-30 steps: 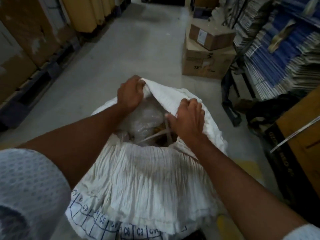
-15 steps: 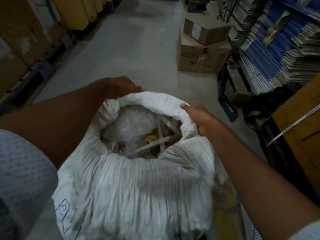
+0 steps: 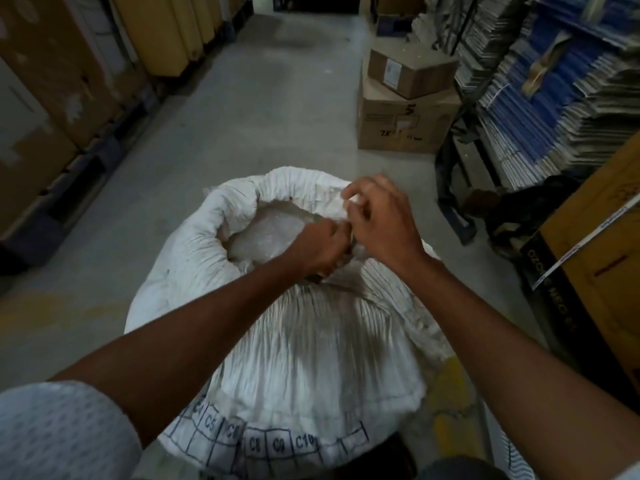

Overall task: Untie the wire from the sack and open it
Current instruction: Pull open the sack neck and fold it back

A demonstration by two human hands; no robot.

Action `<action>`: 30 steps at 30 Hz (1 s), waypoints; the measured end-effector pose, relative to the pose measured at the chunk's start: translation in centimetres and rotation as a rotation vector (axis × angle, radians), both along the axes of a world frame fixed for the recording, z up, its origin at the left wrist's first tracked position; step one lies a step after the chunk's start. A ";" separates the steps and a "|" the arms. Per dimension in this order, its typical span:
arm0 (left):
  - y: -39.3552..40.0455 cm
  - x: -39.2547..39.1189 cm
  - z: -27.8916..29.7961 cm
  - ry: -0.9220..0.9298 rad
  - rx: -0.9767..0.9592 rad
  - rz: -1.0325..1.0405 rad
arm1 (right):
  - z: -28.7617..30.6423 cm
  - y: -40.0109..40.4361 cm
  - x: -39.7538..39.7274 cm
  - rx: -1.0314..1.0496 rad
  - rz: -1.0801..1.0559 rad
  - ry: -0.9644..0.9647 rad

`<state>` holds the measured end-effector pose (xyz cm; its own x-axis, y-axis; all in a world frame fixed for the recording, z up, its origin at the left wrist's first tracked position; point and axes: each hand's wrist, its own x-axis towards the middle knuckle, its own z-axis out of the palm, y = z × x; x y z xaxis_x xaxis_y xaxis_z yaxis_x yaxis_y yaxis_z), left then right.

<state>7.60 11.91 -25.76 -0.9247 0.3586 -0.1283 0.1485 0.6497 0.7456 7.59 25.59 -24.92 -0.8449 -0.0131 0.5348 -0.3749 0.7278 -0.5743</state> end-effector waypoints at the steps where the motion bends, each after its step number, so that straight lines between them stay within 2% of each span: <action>1: 0.0 1.0 0.1 0.015 -0.071 -0.058 | 0.2 0.1 0.5 0.028 0.120 -0.045; 3: -0.2 3.0 0.3 0.000 -0.214 -0.089 | 0.1 0.7 1.0 0.192 0.289 -0.191; 4: -0.6 3.9 0.4 -0.025 -0.205 -0.094 | 0.1 1.2 1.1 0.280 0.335 -0.278; 7: -1.5 5.6 1.2 -0.163 -0.008 -0.193 | 0.7 2.3 1.3 0.489 0.389 -0.581; 10: -2.4 6.2 2.0 -0.297 -0.043 -0.336 | 2.0 2.3 2.0 0.839 0.439 -0.773; 12: -2.8 6.2 2.5 -0.333 -0.129 -0.383 | 2.2 1.8 2.9 1.115 0.425 -0.770; 14: -3.3 6.3 2.4 -0.343 -0.266 -0.367 | 1.2 1.4 3.8 1.294 0.416 -0.685; 18: -4.1 7.3 2.4 -0.346 -0.294 -0.378 | -0.2 2.2 4.5 1.393 0.419 -0.546; 19: -4.3 7.6 2.4 -0.298 -0.307 -0.381 | 0.3 2.7 4.7 1.383 0.414 -0.475; 21: -4.8 8.0 1.9 -0.086 -0.358 -0.315 | 1.4 3.9 4.8 1.335 0.383 -0.311; 25: -6.3 11.1 1.1 0.389 -0.550 -0.123 | 2.8 7.6 5.2 1.037 0.265 -0.082; 28: -6.9 15.1 0.7 0.796 -0.567 -0.283 | 1.6 9.4 6.8 0.980 0.147 0.052; 30: -6.9 15.8 -0.2 0.926 -0.599 -0.328 | -0.1 10.0 7.7 0.903 0.074 0.027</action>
